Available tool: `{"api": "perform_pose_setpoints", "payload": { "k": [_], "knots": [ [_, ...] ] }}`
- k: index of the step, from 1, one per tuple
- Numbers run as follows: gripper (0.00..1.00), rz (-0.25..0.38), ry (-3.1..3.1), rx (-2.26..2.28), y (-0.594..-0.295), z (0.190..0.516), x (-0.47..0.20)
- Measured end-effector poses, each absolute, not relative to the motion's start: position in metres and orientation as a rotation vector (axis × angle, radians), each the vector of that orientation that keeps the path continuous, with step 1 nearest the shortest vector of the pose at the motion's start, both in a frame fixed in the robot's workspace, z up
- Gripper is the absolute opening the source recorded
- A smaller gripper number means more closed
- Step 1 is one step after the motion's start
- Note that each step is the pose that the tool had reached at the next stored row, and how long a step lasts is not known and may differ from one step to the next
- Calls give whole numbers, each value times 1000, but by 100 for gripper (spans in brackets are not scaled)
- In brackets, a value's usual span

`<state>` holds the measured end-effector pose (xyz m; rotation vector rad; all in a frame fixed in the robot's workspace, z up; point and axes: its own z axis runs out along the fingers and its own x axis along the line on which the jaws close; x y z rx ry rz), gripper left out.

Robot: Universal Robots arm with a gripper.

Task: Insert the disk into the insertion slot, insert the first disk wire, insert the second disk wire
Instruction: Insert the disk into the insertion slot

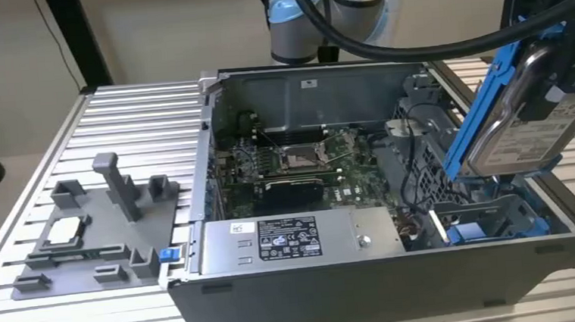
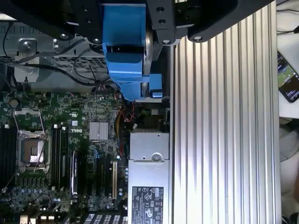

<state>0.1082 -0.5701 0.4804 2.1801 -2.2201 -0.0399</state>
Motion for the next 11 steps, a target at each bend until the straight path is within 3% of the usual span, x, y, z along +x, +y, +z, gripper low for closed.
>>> {"api": "perform_pose_setpoints", "payload": {
  "k": [11],
  "knots": [
    [0, -42, -2221, 2181, -576, 469, 113]
  ]
}}
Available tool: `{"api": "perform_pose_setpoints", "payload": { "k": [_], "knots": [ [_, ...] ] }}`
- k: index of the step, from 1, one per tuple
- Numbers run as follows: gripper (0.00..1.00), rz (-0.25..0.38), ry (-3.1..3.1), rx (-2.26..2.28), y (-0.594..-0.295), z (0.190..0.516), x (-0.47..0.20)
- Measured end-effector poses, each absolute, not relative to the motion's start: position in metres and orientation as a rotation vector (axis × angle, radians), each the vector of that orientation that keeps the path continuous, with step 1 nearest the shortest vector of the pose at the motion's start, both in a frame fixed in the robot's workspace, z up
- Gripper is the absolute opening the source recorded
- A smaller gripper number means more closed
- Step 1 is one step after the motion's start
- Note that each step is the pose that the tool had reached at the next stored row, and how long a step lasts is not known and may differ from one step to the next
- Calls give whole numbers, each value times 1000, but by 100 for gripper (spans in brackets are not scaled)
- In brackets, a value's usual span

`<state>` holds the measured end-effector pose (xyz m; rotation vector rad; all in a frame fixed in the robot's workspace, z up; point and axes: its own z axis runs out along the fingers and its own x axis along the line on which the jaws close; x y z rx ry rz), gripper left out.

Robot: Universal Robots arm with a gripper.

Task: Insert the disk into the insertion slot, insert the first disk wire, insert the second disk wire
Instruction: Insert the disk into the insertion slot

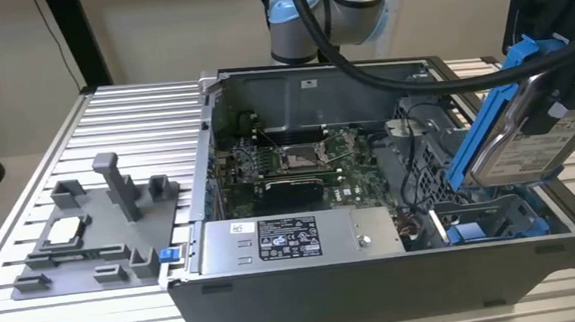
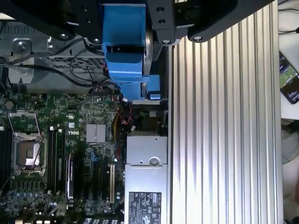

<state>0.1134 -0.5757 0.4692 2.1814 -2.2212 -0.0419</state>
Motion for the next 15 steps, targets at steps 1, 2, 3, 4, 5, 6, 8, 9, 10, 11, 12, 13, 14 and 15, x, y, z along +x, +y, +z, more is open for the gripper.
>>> {"api": "perform_pose_setpoints", "payload": {
  "k": [1, 2, 3, 4, 5, 6, 8, 9, 10, 11, 12, 13, 14, 15],
  "knots": [
    [0, -42, -2221, 2182, -576, 468, 114],
    [0, -42, -2221, 2182, -577, 467, 115],
    [0, -42, -2222, 2182, -577, 465, 115],
    [0, -43, -2222, 2182, -577, 464, 116],
    [0, -43, -2222, 2182, -577, 461, 116],
    [0, -44, -2222, 2182, -577, 459, 116],
    [0, -44, -2222, 2182, -577, 455, 116],
    [0, -44, -2222, 2182, -577, 453, 117],
    [0, -44, -2222, 2183, -577, 452, 117],
    [0, -45, -2222, 2183, -577, 450, 117],
    [0, -45, -2223, 2183, -577, 448, 117],
    [0, -45, -2223, 2183, -577, 446, 117],
    [0, -46, -2223, 2183, -577, 444, 118],
    [0, -46, -2223, 2183, -577, 442, 118]
  ]
}}
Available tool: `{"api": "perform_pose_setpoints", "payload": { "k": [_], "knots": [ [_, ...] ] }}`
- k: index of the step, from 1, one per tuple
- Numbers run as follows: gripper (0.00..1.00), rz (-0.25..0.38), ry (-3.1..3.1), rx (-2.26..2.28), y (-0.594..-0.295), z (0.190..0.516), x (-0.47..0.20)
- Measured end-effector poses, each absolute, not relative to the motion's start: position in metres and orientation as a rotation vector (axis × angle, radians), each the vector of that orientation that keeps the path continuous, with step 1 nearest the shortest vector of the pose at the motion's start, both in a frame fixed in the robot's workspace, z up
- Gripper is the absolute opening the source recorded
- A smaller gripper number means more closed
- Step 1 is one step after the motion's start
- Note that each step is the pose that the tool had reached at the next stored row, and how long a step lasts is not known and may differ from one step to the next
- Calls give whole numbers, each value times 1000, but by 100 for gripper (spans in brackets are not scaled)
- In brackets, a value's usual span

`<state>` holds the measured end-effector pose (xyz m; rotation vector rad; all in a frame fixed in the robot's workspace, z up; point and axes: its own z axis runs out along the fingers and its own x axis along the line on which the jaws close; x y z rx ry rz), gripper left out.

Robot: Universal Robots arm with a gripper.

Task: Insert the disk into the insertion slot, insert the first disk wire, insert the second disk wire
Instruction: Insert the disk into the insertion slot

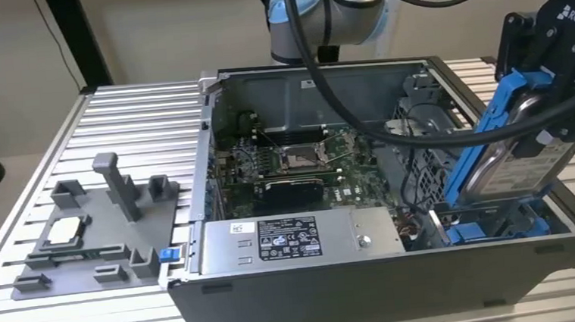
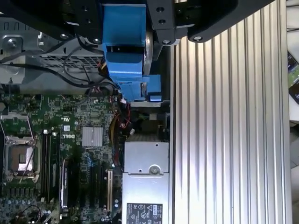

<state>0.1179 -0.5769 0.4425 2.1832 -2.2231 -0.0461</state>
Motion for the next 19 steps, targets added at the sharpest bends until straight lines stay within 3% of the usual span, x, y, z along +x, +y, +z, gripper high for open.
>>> {"api": "perform_pose_setpoints", "payload": {
  "k": [19],
  "knots": [
    [0, -56, -2236, 2178, -579, 412, 121]
  ]
}}
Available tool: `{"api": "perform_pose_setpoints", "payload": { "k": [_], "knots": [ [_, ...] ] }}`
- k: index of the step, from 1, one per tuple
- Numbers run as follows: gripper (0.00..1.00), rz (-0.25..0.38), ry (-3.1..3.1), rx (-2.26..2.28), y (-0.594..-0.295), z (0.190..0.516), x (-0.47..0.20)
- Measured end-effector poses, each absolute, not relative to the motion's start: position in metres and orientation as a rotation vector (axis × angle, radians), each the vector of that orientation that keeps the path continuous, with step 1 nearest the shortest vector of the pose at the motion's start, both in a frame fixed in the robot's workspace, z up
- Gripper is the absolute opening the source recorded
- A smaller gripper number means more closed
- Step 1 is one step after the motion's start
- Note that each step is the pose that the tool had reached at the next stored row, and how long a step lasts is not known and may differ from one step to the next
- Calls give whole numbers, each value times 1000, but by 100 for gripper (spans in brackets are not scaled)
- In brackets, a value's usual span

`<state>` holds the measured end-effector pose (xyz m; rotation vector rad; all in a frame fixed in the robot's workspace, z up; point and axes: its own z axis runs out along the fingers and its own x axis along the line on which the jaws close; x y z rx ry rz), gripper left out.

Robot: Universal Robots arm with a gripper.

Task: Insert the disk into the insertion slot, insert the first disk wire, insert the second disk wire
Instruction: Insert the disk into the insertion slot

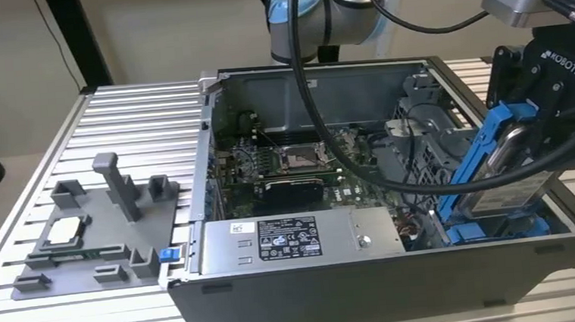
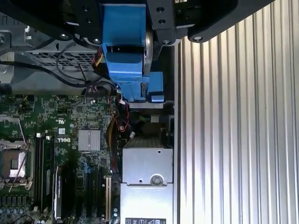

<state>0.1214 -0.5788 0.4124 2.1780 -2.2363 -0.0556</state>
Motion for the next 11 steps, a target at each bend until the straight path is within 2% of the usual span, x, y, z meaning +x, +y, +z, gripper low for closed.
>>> {"api": "perform_pose_setpoints", "payload": {
  "k": [11],
  "knots": [
    [0, -56, -2268, 2145, -579, 400, 121]
  ]
}}
